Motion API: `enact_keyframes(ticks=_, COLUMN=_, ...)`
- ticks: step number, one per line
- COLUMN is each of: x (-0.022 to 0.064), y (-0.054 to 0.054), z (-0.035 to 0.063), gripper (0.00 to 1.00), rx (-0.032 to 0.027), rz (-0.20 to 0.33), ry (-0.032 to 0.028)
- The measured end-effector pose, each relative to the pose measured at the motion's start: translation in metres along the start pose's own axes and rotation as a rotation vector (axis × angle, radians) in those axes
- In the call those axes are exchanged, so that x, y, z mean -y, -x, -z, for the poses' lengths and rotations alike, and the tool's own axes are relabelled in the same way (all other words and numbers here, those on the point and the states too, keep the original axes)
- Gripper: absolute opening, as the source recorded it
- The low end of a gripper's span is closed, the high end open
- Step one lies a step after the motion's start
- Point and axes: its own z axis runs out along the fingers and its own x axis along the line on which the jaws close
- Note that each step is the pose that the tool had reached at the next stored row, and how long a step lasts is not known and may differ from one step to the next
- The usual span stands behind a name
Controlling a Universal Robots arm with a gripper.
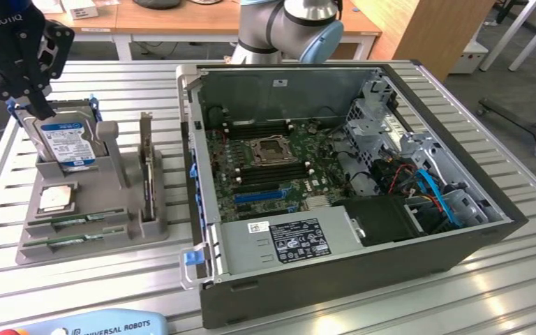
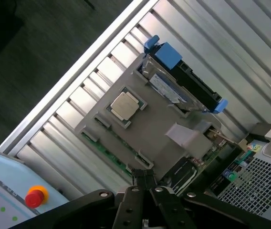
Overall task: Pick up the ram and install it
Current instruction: 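Pick up the ram and move it above insertion slot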
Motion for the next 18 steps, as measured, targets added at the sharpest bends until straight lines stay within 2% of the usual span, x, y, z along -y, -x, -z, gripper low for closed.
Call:
enact_keyframes(ticks=4, x=0.0, y=0.0, z=0.0, gripper=0.1, rx=-0.002, rz=0.029, ry=-0.0015)
enact_keyframes(ticks=18, x=0.0, y=0.0, z=0.0, gripper=0.1, rx=-0.0023, rz=0.048, ry=-0.0013)
